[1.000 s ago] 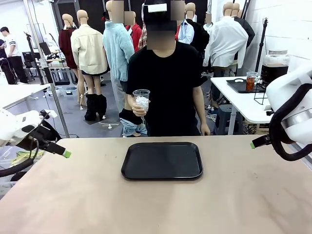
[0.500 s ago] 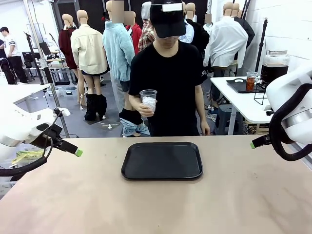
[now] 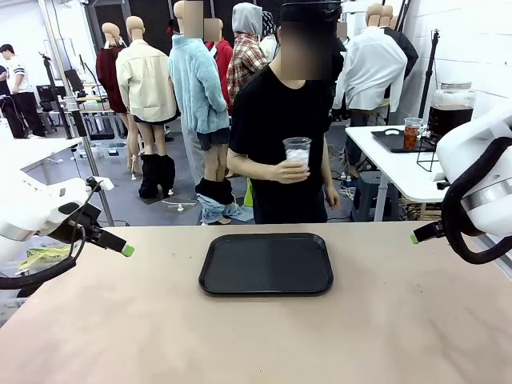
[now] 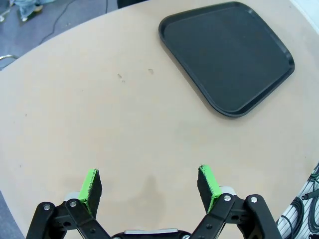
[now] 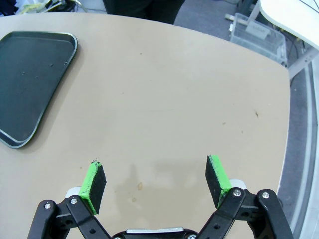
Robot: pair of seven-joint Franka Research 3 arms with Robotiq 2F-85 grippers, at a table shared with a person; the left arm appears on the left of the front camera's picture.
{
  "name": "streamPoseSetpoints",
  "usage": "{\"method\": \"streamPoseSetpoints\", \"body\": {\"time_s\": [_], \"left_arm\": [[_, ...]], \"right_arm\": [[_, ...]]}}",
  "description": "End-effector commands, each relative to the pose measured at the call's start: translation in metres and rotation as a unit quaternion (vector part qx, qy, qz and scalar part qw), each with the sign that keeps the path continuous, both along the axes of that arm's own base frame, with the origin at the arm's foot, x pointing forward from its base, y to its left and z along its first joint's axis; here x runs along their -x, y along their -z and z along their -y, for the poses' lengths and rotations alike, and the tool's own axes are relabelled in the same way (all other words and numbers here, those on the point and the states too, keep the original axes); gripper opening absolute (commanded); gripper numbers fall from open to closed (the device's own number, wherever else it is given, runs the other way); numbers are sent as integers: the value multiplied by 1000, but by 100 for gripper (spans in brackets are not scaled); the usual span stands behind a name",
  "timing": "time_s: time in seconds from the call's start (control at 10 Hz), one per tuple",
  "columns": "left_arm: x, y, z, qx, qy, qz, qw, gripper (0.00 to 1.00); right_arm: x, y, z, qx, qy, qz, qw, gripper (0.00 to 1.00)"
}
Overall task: Pour the drink into the iced cup.
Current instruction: Open the gripper to release the iced cup you were holding.
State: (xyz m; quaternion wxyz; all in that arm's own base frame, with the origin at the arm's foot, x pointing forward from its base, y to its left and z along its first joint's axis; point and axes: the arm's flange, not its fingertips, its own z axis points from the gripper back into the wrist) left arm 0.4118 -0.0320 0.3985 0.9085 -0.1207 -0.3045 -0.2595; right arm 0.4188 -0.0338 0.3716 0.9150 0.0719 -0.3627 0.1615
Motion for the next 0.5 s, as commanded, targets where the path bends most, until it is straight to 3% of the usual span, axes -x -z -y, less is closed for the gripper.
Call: {"method": "streamPoseSetpoints", "body": {"time_s": [0.0,0.4], "left_arm": [[-1,-1,-3,-3,0,1,1000,100],[-1,-1,-3,-3,0,1,1000,100]], "right_arm": [[2,4,0,-2,-2,5,1000,100],[2,4,0,-2,-2,5,1000,100]]}}
